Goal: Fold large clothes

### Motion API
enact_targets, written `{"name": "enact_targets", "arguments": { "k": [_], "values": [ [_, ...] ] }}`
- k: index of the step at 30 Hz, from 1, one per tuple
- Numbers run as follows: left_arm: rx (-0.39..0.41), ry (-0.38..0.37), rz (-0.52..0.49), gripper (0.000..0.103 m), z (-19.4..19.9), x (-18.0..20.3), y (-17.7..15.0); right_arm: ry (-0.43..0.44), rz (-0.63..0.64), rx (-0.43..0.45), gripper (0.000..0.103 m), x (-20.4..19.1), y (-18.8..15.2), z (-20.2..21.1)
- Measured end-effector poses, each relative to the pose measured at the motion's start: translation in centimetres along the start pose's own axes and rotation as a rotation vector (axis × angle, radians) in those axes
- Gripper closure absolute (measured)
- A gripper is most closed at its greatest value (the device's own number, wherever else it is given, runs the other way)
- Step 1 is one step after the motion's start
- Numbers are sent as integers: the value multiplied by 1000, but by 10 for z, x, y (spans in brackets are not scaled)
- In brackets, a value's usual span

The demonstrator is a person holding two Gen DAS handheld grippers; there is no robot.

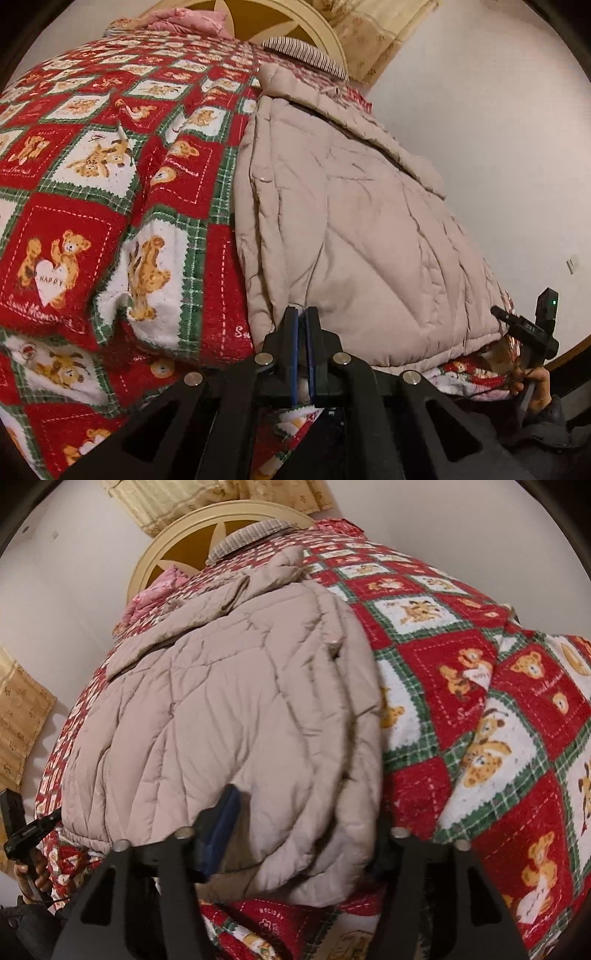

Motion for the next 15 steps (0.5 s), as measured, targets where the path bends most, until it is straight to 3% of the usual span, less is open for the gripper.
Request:
{"name": "enact_targets", "arguments": {
  "k": [2, 5, 7, 10, 15],
  "values": [
    [4, -21, 28, 99, 0, -4, -1, -6, 27, -7, 26, -5, -1, -2],
    [2, -64, 102, 99, -1, -9, -2, -38, 60, -13, 25, -10, -2, -4],
    [22, -40, 40, 99, 7, -4, 1, -43, 67, -14, 25, -10, -3, -5],
    [193, 27, -66, 99, 28, 6, 5, -36, 58, -14, 25, -8, -3, -4],
    [175, 60, -11, 98, 23, -3, 6, -34, 55, -14, 25, -7, -2, -4]
  ]
}}
Point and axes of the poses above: each gripper's, at about its wrist camera, not at the fingertips, and z roughly against the way its jaws point, x to its right, y to its top, the point moved 3 cm from there along -z, roughly the way its jaws point, and after that the axes turned 4 degrees about y, right-handed, at the moved point
